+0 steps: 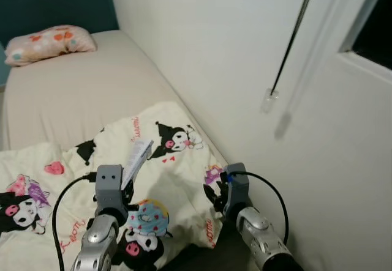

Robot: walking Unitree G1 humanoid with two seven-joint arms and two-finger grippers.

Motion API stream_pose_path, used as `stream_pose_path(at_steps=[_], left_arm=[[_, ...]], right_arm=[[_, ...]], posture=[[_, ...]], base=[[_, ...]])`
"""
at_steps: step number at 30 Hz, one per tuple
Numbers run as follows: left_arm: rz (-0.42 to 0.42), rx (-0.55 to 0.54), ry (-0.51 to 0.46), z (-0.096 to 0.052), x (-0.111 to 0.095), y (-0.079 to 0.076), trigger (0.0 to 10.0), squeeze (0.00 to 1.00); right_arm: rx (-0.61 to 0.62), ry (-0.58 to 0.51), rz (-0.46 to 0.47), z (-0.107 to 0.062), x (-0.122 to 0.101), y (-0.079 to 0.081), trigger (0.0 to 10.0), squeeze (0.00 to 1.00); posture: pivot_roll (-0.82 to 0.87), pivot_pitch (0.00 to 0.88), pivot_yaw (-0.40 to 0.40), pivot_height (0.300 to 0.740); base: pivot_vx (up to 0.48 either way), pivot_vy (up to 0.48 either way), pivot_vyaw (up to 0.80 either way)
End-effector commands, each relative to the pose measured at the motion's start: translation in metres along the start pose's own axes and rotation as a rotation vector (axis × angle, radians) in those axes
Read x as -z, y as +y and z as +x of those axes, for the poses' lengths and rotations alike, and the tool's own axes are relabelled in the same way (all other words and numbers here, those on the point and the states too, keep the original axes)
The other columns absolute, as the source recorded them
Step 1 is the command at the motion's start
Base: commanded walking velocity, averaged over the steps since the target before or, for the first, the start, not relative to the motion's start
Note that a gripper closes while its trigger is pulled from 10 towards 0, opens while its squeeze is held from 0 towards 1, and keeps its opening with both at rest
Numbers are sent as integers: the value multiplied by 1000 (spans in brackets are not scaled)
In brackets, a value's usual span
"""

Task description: Clean up the room

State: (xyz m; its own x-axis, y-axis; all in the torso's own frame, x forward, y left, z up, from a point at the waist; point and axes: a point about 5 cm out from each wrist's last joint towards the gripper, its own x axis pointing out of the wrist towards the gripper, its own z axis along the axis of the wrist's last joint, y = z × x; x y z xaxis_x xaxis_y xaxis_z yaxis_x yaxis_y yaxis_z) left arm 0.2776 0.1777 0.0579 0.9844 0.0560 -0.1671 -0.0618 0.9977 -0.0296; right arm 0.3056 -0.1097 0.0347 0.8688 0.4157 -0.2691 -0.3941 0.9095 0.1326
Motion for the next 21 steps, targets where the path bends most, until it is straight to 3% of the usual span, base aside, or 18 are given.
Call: stream_pose_path(at_steps=[1,18,21], left_arm=[[-10,-14,-44,-1,-7,2,10000,0],[-2,6,-81,2,-17,1,10000,0],[-16,12,-94,0,-18,-2,10000,0]], right_arm=[[-24,-10,-2,-1,1,3,10000,0],[-14,-53,44,-4,-3,-1,10000,0],[35,-49,87,-7,0,-8,10000,0]], posture=[[9,147,-25,740],[9,156,-11,740],[3,164,-4,740]], base=[[0,0,800],[0,0,800],[0,0,0]])
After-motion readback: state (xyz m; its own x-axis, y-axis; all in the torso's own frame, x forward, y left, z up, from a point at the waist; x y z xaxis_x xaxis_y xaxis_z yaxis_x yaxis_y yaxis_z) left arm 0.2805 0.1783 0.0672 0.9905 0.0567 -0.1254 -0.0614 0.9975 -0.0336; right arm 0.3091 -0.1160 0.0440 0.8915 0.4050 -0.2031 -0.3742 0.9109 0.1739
